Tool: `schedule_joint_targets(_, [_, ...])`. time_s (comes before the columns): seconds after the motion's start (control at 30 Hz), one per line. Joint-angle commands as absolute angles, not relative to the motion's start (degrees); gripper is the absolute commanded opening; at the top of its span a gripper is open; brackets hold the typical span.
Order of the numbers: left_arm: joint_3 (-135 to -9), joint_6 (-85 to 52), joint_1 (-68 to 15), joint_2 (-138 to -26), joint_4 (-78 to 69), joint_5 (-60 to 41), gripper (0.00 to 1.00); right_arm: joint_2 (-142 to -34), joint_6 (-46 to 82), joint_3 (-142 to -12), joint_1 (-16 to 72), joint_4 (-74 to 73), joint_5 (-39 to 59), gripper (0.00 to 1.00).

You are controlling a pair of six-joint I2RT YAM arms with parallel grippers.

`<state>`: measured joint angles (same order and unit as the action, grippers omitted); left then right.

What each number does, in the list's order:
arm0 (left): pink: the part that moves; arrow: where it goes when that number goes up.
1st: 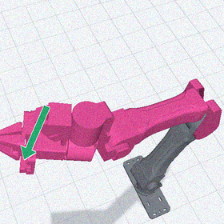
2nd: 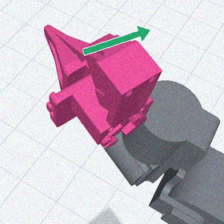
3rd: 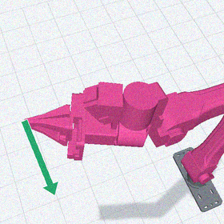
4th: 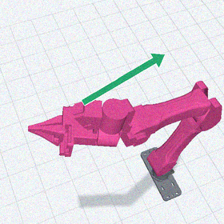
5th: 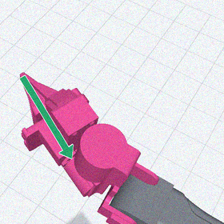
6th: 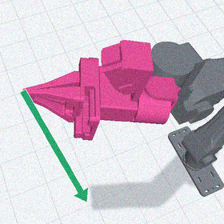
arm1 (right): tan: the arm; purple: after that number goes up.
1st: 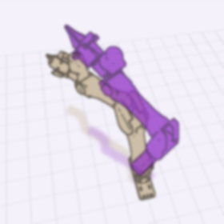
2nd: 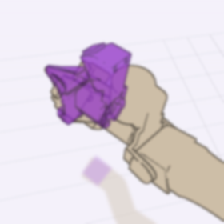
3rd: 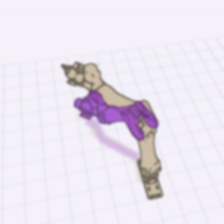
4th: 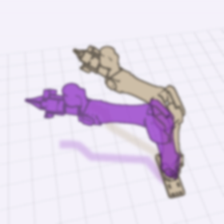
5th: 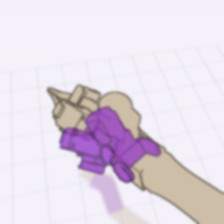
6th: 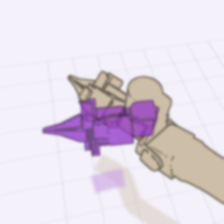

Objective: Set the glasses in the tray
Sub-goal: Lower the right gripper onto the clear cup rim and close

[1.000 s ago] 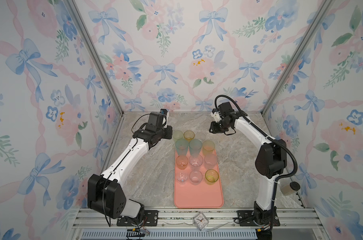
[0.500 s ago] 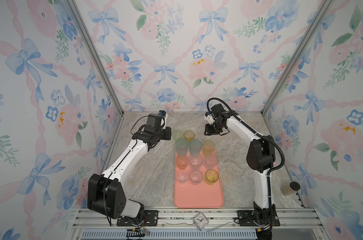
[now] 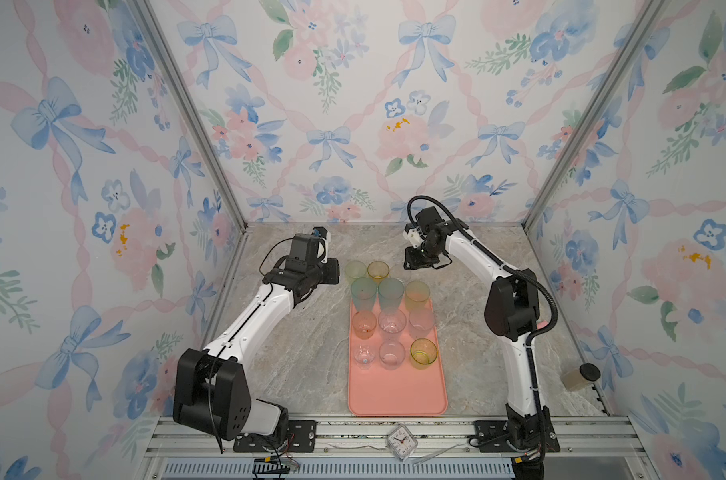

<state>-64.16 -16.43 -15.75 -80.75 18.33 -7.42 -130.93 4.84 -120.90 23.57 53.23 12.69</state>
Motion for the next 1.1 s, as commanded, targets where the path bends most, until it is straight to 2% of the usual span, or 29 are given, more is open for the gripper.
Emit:
schedule_joint_targets(0.0, [-63.1, -17.1, -15.1, -78.6, 17.3, -8.5, 0.21, -132.3, 4.3, -123.2, 24.5, 55.7, 11.6, 0.34])
schedule_joint_targets(0.33, [-62.0, -17.1, -14.2, -78.0, 16.9, -9.1, 0.21, -134.2, 3.9, -124.3, 25.1, 56.6, 10.3, 0.33])
schedule_joint_targets(1.07, [-61.2, -16.7, -13.5, -78.0, 16.6, -9.8, 0.21, -138.5, 2.2, -129.9, 26.3, 60.2, 6.2, 0.21])
